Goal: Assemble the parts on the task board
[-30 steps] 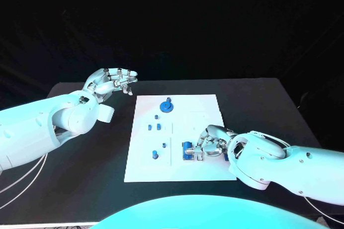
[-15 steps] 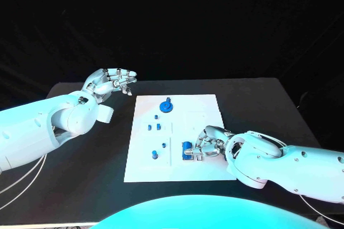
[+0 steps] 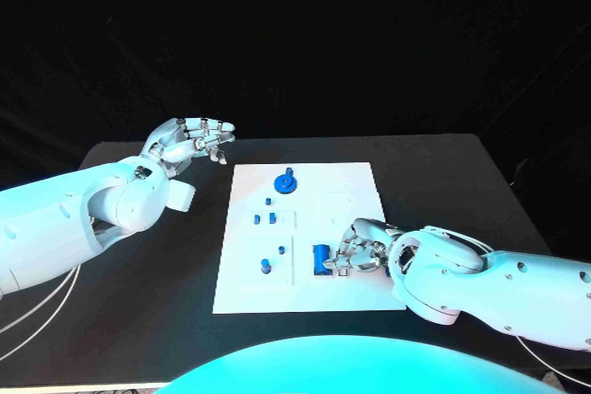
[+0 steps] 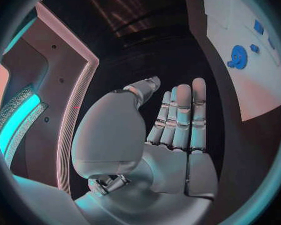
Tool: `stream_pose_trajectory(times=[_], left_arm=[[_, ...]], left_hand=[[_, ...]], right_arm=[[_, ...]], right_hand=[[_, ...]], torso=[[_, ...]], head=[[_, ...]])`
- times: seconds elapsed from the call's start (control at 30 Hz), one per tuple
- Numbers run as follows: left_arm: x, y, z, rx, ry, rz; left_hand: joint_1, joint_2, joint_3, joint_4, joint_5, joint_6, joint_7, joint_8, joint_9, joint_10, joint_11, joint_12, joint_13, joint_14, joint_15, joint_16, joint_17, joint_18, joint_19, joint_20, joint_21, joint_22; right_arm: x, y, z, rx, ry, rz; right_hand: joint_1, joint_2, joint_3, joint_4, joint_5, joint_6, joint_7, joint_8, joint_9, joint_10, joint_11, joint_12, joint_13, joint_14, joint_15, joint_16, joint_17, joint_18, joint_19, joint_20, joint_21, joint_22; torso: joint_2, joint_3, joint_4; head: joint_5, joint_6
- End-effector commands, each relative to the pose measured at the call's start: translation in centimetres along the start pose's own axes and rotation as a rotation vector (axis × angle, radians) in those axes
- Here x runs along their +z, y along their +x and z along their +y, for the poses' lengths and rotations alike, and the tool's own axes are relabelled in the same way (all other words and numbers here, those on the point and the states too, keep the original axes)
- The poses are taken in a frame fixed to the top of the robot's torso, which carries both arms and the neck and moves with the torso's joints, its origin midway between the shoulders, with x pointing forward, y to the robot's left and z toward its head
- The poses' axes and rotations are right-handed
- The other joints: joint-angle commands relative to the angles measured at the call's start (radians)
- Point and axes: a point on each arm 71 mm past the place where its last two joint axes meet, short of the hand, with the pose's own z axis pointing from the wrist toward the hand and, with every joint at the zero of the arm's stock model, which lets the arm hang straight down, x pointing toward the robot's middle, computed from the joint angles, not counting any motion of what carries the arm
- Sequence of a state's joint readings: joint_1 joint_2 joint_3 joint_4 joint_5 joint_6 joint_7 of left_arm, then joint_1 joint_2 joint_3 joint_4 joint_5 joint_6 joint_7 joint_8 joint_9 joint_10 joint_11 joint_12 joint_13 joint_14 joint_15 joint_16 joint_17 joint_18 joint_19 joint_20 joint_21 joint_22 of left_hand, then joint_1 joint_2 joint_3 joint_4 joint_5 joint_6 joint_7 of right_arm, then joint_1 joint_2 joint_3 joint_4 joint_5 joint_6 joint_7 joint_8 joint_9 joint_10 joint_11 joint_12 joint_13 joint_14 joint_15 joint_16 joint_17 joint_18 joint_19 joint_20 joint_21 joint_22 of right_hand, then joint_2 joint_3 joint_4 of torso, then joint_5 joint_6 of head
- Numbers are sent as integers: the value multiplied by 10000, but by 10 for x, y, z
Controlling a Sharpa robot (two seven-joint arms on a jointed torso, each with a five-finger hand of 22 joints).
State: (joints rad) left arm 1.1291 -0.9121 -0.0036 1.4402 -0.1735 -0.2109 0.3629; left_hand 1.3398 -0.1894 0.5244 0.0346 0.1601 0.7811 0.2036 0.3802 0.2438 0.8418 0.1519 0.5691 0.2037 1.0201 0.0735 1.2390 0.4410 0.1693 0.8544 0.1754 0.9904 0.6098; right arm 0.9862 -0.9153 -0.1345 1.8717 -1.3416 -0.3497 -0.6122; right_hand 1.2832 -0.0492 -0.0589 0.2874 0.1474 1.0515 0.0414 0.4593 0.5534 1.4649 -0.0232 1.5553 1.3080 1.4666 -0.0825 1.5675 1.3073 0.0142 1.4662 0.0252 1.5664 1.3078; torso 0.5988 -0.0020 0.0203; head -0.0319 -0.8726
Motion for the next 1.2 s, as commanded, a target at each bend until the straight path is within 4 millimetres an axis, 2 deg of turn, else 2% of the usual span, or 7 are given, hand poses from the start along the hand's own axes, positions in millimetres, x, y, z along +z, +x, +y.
stream_pose_trajectory(times=[0.03, 0.43, 0.7, 0.9, 1.0, 1.2], left_arm=[[0, 1, -1, -53, 77, 122], [1, 1, -1, -52, 74, 120], [1, 1, -1, -49, 75, 114], [0, 2, -1, -55, 83, 130], [0, 3, -1, -68, 95, 161], [-1, 5, -2, -89, 107, 211]], left_hand=[[-91, -9, -19, 51, 49, -61, 155, 31, -11, -80, -9, 57, 3, -49, 46, 51, -10, 148, 34, -4, -67, -8], [-91, -9, -19, 51, 49, -61, 155, 31, -11, -80, -9, 57, 3, -49, 46, 51, -10, 148, 34, -4, -67, -8], [-91, -9, -19, 51, 49, -61, 155, 31, -11, -80, -9, 57, 3, -49, 46, 51, -10, 148, 34, -4, -67, -8], [-81, -6, -16, 67, 50, -84, 156, 62, -21, -109, -7, 97, 1, -54, 47, 63, -17, 150, 39, 2, -82, -22], [-81, -6, -16, 67, 50, -84, 156, 62, -21, -109, -7, 97, 1, -54, 47, 63, -17, 150, 39, 2, -82, -22], [-87, -12, -22, 71, 48, -87, 157, 65, -22, -112, -6, 101, 1, -54, 48, 64, -18, 150, 40, 2, -84, -24]], right_arm=[[-1, 3, -3, -405, 102, 122], [-4, 0, -3, -145, -104, -261], [-15, -20, -13, 759, -588, -1485], [-27, -42, -34, 783, -354, -2036], [-32, -48, -48, 543, -34, -2134], [-43, -52, -77, -109, 663, -2231]], right_hand=[[63, -97, 106, 6, 106, -41, 15, -65, -24, 999, -48, 23, 2552, 1042, -52, 33, 2635, -142, 1046, -40, 44, 2630], [33, -129, 122, 42, 134, -30, 28, -75, -39, 998, -43, 21, 2551, 1042, -51, 33, 2635, -142, 1046, -42, 44, 2630], [-215, -386, 216, 48, 115, -330, 184, -332, -178, 961, 86, -61, 2508, 1042, 45, 33, 2635, -142, 1046, 19, 44, 2630], [-86, -727, 434, 44, -45, -559, 329, -592, -298, 929, 216, -124, 2476, 1042, 158, 33, 2635, -142, 1046, 118, 44, 2630], [10, -807, 515, 38, -155, -559, 349, -639, -320, 920, 237, -143, 2467, 1042, 180, 33, 2635, -142, 1046, 144, 44, 2630], [165, -896, 609, 31, -239, -510, 355, -674, -340, 900, 247, -185, 2446, 1042, 195, 33, 2635, -142, 1046, 168, 44, 2630]], torso=[[-1, 8, 1], [10, 12, 12], [-4, 3, -2], [-4, -13, -13], [12, -12, 3], [14, -4, -31]], head=[[2, 0], [-26, 0], [-69, 0], [-215, 0], [-302, 0], [-376, 0]])
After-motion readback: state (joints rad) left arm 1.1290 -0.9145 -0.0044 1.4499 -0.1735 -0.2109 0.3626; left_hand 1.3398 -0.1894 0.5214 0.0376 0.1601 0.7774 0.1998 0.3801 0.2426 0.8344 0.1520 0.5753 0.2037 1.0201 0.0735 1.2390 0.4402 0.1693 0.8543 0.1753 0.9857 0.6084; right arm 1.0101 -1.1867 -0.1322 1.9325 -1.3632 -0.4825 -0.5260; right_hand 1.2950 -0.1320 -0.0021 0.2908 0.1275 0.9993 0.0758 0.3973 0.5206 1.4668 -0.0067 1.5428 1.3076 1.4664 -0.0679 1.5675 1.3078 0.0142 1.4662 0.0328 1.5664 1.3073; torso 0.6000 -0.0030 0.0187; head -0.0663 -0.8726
